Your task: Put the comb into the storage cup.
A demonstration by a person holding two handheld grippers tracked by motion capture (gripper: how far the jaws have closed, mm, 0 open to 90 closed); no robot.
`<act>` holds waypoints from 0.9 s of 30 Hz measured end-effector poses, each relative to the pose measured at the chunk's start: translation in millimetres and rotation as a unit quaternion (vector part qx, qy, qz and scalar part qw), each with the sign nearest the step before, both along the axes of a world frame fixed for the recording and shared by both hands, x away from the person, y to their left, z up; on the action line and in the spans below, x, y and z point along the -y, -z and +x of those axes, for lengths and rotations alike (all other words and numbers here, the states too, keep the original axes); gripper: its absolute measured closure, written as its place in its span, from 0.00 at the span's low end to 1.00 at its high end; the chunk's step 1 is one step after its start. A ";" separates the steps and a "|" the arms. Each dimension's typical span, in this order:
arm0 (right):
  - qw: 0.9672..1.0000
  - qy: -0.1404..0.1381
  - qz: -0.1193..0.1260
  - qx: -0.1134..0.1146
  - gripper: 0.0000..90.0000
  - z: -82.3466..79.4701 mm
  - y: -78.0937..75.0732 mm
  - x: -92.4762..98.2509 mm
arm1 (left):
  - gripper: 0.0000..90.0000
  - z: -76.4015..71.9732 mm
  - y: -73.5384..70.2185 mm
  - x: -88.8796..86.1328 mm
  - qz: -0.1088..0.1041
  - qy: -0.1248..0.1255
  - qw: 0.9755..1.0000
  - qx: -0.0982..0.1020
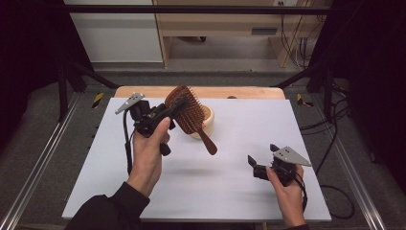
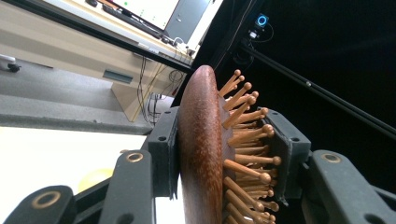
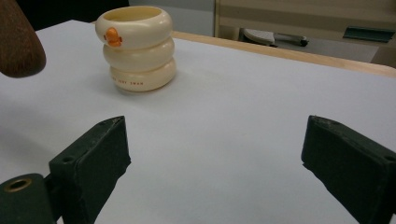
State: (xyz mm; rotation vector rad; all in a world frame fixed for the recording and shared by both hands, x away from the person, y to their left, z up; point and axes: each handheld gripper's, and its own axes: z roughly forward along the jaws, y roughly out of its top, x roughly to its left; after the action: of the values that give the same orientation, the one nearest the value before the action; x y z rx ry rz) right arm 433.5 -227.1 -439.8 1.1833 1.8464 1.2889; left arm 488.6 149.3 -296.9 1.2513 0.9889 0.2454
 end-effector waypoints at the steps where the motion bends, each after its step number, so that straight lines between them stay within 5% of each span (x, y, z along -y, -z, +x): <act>1: 1.000 0.000 0.000 0.000 0.09 0.0 0.0 0.0 | 0.58 0.9 -1.9 -0.7 0.000 -0.001 1.000 0.000; 27: 1.000 0.001 0.005 -0.003 0.09 0.2 1.5 -0.4 | 0.58 20.3 -36.6 -18.5 0.001 -0.030 0.999 0.016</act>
State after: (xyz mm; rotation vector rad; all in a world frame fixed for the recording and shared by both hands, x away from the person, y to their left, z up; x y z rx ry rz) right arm 433.8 -226.7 -441.3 1.1953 1.8431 1.2966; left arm 508.9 167.8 -260.4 1.2164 0.9992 0.3123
